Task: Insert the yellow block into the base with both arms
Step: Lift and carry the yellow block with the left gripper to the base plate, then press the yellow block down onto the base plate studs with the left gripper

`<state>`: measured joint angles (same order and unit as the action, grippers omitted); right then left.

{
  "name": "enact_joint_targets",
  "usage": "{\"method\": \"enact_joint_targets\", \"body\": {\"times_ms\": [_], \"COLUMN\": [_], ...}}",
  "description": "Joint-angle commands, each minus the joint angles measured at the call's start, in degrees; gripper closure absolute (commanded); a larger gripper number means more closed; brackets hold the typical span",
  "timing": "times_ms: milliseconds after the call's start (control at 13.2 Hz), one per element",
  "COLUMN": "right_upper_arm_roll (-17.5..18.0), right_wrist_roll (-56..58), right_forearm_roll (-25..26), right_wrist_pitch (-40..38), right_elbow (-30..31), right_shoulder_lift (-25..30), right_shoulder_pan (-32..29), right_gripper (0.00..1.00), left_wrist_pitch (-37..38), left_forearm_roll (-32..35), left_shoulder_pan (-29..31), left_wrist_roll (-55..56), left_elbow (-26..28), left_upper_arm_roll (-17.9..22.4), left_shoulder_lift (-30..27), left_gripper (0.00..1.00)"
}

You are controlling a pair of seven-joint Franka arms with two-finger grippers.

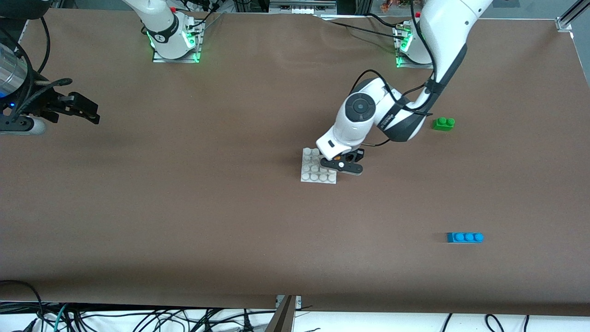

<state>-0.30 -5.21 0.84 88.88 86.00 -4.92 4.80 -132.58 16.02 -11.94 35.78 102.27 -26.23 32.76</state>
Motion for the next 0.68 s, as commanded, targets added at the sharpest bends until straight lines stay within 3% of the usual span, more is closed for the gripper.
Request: {"method": "enact_joint_targets", "body": {"times_ms": [0, 608], "right_upper_arm_roll": [-0.05, -0.05], "right_wrist_roll": [-0.33, -0.33], "right_forearm_roll": [-0.76, -0.76], "right_wrist_pitch": [0.15, 0.06], "right_elbow": [-0.13, -0.13], "right_shoulder_lift": [0.17, 0.17], "right_shoulder_pan": [-0.06, -0.14], "right_gripper": [0.0, 0.0], "left_wrist_pitch": [0.84, 0.05], "left_forearm_roll": [1.82, 2.08], "left_shoulder_pan": [-0.63, -3.18], "left_wrist_roll": [1.75, 1.93], "left_elbow": [-4.01, -3.39], "left_upper_arm_roll": [0.22, 0.13], "left_shoulder_lift": [1.52, 4.77], "left_gripper": [0.83, 0.83]}}
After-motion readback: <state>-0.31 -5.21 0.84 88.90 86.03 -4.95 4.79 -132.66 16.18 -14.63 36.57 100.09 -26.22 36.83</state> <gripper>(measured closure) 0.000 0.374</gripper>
